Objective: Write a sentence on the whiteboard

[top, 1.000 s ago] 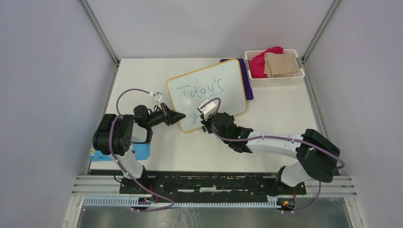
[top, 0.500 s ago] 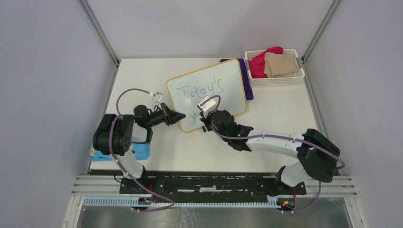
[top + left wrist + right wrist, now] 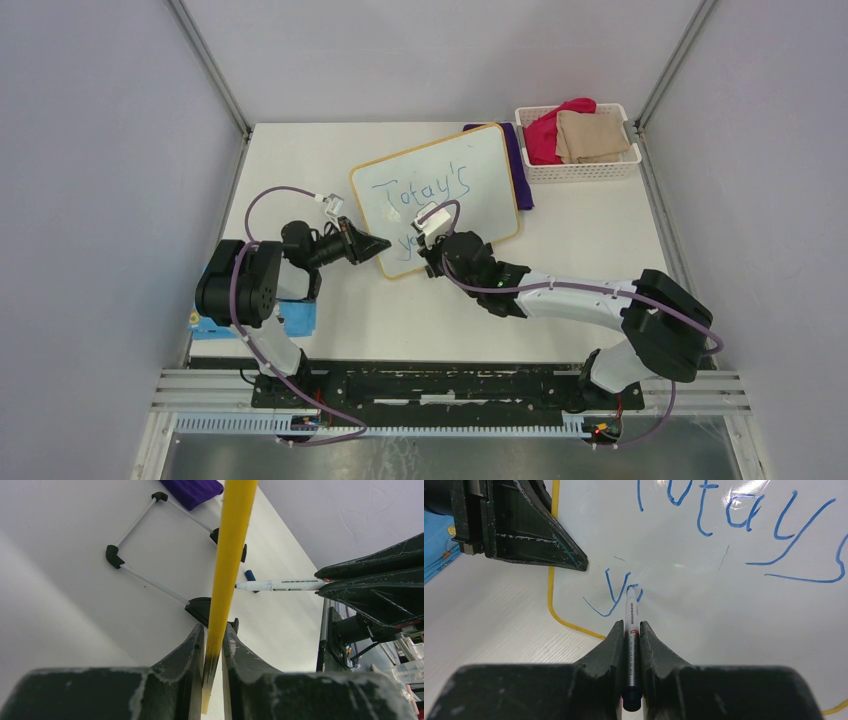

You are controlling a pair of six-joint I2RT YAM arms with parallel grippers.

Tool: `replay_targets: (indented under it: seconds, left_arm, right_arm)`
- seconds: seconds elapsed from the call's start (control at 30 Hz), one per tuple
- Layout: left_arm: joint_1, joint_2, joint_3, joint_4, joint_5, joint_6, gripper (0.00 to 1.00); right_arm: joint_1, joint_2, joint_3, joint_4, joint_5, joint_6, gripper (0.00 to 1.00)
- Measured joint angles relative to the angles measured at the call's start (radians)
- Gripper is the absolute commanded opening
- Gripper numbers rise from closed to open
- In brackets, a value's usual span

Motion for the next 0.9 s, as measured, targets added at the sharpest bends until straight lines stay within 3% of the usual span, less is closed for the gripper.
replay_targets:
  seconds: [0.43, 0.9]
  left_arm:
    - [0.000, 0.000, 0.000, -0.002, 0.001, 0.000, 0.02]
    - [0.000, 0.000, 0.006, -0.013, 0.005, 0.001, 0.02]
  right_arm:
    - [-0.017, -0.072, -0.002, 0.003, 0.018, 0.000, 0.00]
    - [-0.029, -0.039, -0.002, 0.000, 0.015, 0.003, 0.00]
